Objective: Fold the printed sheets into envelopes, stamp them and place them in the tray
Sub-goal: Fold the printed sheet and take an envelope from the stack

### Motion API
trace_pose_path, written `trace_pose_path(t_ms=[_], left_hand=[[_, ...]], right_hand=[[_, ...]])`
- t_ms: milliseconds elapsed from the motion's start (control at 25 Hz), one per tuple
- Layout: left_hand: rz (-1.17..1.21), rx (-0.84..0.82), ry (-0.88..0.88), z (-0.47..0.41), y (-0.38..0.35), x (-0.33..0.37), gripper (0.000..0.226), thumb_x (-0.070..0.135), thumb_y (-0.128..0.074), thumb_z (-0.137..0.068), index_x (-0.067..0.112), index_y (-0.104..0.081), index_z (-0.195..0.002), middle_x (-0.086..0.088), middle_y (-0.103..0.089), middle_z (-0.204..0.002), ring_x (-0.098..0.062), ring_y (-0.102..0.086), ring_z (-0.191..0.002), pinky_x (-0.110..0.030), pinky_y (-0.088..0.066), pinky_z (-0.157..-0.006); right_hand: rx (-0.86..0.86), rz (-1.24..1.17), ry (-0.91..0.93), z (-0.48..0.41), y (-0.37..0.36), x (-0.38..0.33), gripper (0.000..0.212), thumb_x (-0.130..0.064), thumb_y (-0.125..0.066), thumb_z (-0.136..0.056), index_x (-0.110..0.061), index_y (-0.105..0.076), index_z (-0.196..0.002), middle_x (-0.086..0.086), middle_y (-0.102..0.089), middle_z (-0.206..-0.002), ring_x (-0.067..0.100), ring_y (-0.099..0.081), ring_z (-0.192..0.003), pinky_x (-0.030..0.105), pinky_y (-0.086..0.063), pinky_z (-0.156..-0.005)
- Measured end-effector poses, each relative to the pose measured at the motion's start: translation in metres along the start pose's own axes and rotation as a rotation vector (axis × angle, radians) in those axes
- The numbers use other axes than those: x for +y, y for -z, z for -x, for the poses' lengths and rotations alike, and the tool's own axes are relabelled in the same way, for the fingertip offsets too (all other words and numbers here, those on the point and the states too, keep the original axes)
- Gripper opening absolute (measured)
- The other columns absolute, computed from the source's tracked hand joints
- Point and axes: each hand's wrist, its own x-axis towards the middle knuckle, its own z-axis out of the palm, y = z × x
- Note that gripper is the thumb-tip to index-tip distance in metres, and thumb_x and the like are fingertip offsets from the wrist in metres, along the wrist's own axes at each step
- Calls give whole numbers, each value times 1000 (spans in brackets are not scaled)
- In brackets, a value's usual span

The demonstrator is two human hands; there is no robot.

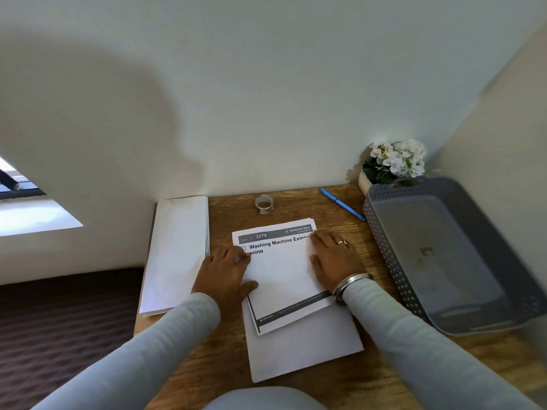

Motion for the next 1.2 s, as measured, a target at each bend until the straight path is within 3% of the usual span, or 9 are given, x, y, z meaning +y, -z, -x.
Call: trace_pose_path(t_ms=[320,520,640,800,920,1040,1200], left_hand=[[91,-180,160,-25,16,5,92,74,-71,-66,31,-40,-141,-1,-42,-147,-26,-37,-137,-46,-33,-113],[118,-201,170,-30,23,8,84,69,-78,-62,32,-46,-130,3,-46,-137,-24,-43,-128,-46,-39,-110],[320,-39,207,-23,23,7,53,54,-82,-68,37,-52,-107,8,-61,-118,-20,-58,-108,-39,-51,-97],[533,121,244,-12,21,3,27,42,-77,-80,35,-52,-85,9,-68,-105,-18,-64,-89,-35,-58,-80],[536,199,171,-3,18,4,24,37,-74,-85,38,-50,-86,12,-67,-116,-18,-64,-99,-31,-59,-81],[459,149,69,4,12,6,19,34,-72,-87,36,-54,-93,13,-60,-132,-19,-56,-119,-29,-53,-93],[315,40,-105,19,-8,7,31,59,-65,-84,37,-58,-105,16,-53,-135,-12,-45,-131,-22,-33,-107]], right_hand=[[-173,-50,-34,-12,19,5,81,-64,-54,-87,-28,-28,-154,-5,-26,-160,25,-24,-146,48,-25,-118],[-288,-28,72,-21,39,-2,88,-55,-68,-83,-31,-23,-154,-1,-22,-163,27,-20,-149,50,-21,-121],[-198,1,139,-22,46,-9,68,-42,-67,-87,-30,-38,-147,0,-38,-154,25,-33,-142,46,-24,-119],[-9,-36,202,-17,67,-12,22,-27,-57,-96,-27,-62,-118,-2,-59,-126,20,-52,-116,35,-38,-104],[88,-84,231,-11,76,-14,12,-22,-60,-94,-28,-64,-104,-5,-60,-115,20,-53,-108,33,-39,-97],[75,-54,249,-4,66,-12,13,-22,-61,-93,-29,-63,-104,-5,-60,-117,20,-52,-112,34,-39,-100],[-68,-52,255,16,30,-2,27,-32,-60,-90,-28,-62,-117,-4,-57,-126,20,-50,-118,35,-40,-103]])
